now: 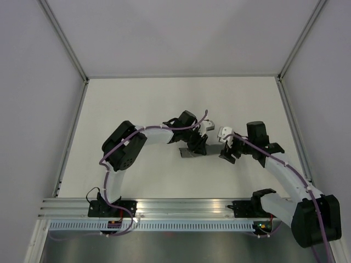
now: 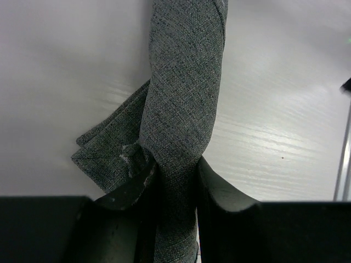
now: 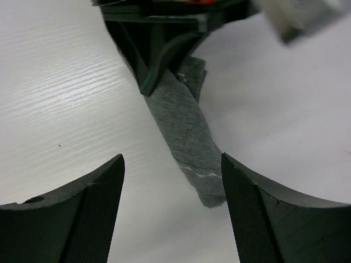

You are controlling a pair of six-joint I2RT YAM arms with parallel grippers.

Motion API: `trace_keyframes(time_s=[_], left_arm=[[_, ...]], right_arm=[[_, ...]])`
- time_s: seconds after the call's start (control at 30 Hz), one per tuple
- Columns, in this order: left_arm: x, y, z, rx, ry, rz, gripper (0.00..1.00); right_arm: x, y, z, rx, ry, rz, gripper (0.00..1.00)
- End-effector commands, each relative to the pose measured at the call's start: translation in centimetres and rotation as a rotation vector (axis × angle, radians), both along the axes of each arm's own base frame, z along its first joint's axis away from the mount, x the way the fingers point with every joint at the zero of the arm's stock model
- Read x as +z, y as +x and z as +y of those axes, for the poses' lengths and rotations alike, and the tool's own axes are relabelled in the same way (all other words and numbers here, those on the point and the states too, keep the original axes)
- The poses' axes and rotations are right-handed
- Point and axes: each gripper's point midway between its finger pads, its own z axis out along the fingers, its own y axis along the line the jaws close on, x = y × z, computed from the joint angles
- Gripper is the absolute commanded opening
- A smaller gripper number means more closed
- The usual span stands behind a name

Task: Fold the napkin, place the utensils inside, and roll it up
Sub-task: Roll the napkin with the utensil

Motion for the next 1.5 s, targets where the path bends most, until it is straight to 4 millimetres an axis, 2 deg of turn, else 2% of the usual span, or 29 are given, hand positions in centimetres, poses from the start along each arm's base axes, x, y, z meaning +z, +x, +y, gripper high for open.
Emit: trace_keyframes(time_s=[0.0,0.03,0.07,0.13,0.33,0.37,0.5,0.67,0.77,0.83,0.87,0.9,0.93,1.1,1.2,1.23,1.3,1.33,1.37,1.43,1.47], left_arm=[[-5.5,-5.6,3.7,-0.020,0.187,0.344,0.02],[-5.5,-5.7,3.8,-0.020,0.191,0.362,0.02],[-5.4,-5.6,3.9,-0.019,0.185,0.385,0.03],[-5.4,-5.8,4.0,-0.025,0.183,0.434,0.03],[-5.0,-5.6,3.6,-0.034,0.175,0.494,0.04],[-5.1,-5.7,3.7,-0.032,0.182,0.505,0.05],[-4.8,-5.5,3.4,-0.034,0.180,0.515,0.05],[-4.5,-4.9,3.5,-0.016,0.178,0.518,0.08],[-4.3,-4.7,3.5,-0.015,0.173,0.512,0.14],[-4.0,-4.4,3.4,-0.013,0.169,0.498,0.22],[-3.9,-4.2,3.4,-0.010,0.167,0.490,0.27],[-3.6,-3.8,3.2,0.000,0.166,0.465,0.37],[-3.4,-3.5,3.2,0.003,0.164,0.452,0.41],[-0.7,-1.7,2.5,0.037,0.102,0.328,0.53],[0.3,0.4,2.6,0.095,0.068,0.247,0.54],[1.7,1.3,2.7,0.143,0.047,0.230,0.54],[2.5,2.6,2.9,0.191,0.009,0.176,0.56],[3.8,3.4,3.2,0.227,-0.019,0.142,0.56],[3.9,3.3,3.6,0.239,-0.029,0.136,0.57],[4.9,4.7,3.9,0.295,-0.056,0.071,0.58],[5.8,4.7,4.2,0.303,-0.072,0.047,0.57]], right_arm=[[-0.2,1.7,1.5,0.027,-0.081,-0.277,0.77],[0.1,2.1,1.5,0.013,-0.104,-0.335,0.77],[-1.2,1.5,1.6,0.026,-0.122,-0.331,0.78],[-2.1,1.4,2.1,0.049,-0.154,-0.356,0.78],[-4.5,1.0,3.0,0.103,-0.218,-0.342,0.78],[-4.4,1.4,3.1,0.096,-0.227,-0.363,0.78],[-6.1,0.4,4.4,0.151,-0.264,-0.341,0.78],[-7.8,-0.5,4.6,0.188,-0.303,-0.316,0.76],[-8.4,-0.6,4.5,0.190,-0.320,-0.301,0.71],[-8.7,-0.6,4.3,0.191,-0.333,-0.287,0.64],[-8.7,-0.6,4.3,0.191,-0.337,-0.283,0.60],[-8.9,-0.7,4.2,0.196,-0.343,-0.270,0.53],[-8.9,-0.8,4.2,0.198,-0.345,-0.266,0.49],[-9.2,-1.7,4.0,0.229,-0.361,-0.202,0.46],[-9.1,-2.5,4.2,0.260,-0.358,-0.156,0.44],[-9.1,-2.6,4.3,0.268,-0.358,-0.149,0.43],[-9.1,-3.0,4.4,0.283,-0.354,-0.124,0.43],[-8.9,-3.2,4.4,0.292,-0.356,-0.102,0.42],[-8.9,-3.4,4.4,0.300,-0.359,-0.089,0.42],[-8.9,-3.8,4.5,0.317,-0.359,-0.053,0.42],[-9.2,-4.0,4.5,0.327,-0.364,-0.027,0.41]])
